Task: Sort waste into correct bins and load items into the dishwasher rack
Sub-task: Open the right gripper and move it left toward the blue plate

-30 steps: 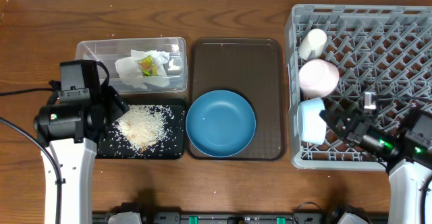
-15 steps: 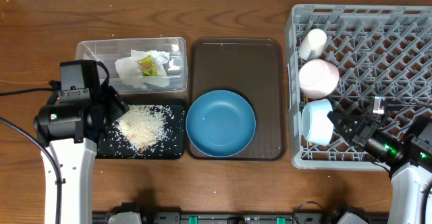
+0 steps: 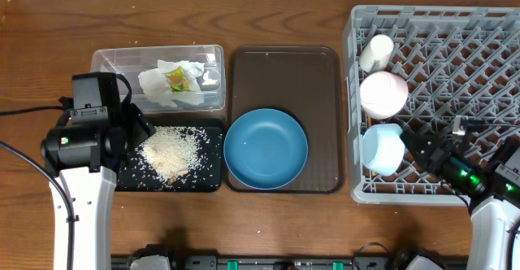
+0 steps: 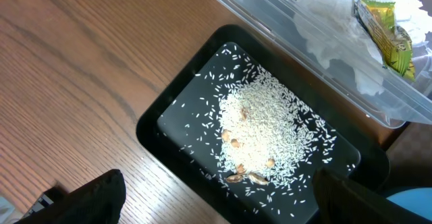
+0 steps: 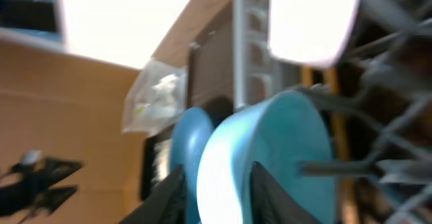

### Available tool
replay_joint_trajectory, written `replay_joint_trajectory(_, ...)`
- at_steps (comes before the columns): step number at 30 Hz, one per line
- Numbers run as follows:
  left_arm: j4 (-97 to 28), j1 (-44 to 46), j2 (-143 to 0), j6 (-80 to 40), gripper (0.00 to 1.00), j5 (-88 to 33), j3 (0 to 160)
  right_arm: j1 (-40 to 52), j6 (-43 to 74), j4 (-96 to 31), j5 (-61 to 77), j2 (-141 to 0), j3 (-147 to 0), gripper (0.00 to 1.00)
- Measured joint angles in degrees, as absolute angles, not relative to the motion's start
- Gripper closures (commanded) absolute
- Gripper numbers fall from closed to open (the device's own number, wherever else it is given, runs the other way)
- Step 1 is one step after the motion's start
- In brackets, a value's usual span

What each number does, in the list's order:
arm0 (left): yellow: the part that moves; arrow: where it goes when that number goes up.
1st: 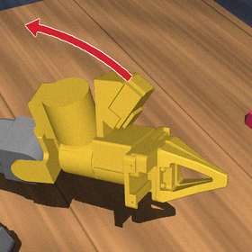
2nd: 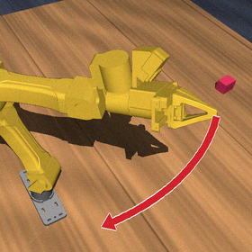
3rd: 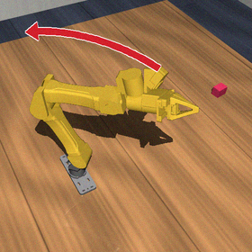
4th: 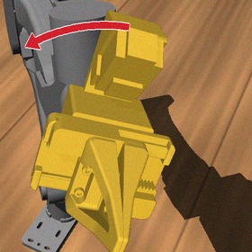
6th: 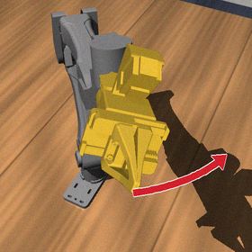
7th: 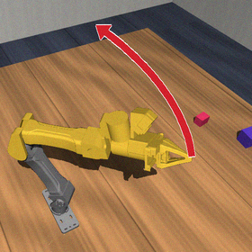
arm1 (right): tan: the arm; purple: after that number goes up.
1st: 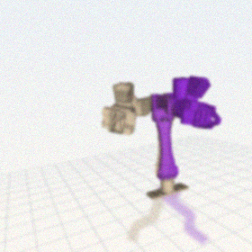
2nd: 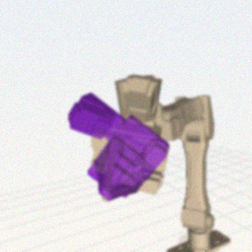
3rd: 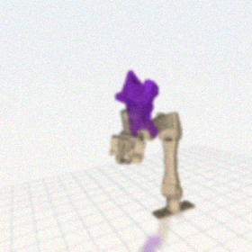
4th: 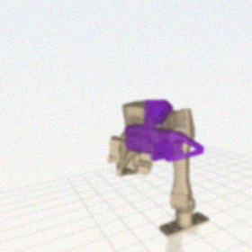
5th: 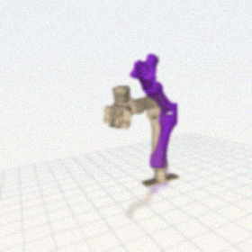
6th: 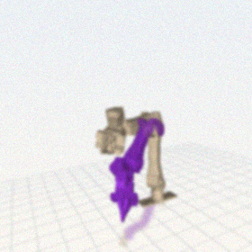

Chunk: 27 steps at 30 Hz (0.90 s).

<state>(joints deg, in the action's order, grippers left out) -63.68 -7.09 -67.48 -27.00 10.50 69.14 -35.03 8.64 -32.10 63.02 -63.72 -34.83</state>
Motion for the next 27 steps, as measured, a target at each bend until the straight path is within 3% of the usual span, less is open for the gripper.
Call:
replay_joint_trajectory(8,-63.68,-7.09,-67.48,-27.0,0.09,10.5,69.14,-35.03,13.21,-21.39,56.66,-63.72,-34.74,0.59)
replay_joint_trajectory(14,-63.68,-7.09,-67.48,-27.0,0.09,10.5,69.14,-35.0,17.98,-20.78,54.59,-63.75,-37.71,0.56)
replay_joint_trajectory(20,-63.68,-7.09,-67.48,-27.0,0.09,10.5,69.14,-32.77,19.07,-27.24,52.23,-63.75,-46.37,0.56)
replay_joint_trajectory(27,-63.68,-7.09,-67.48,-27.0,0.09,10.5,69.14,-16.34,17.87,-42.98,34.22,-63.75,-57.74,0.46)
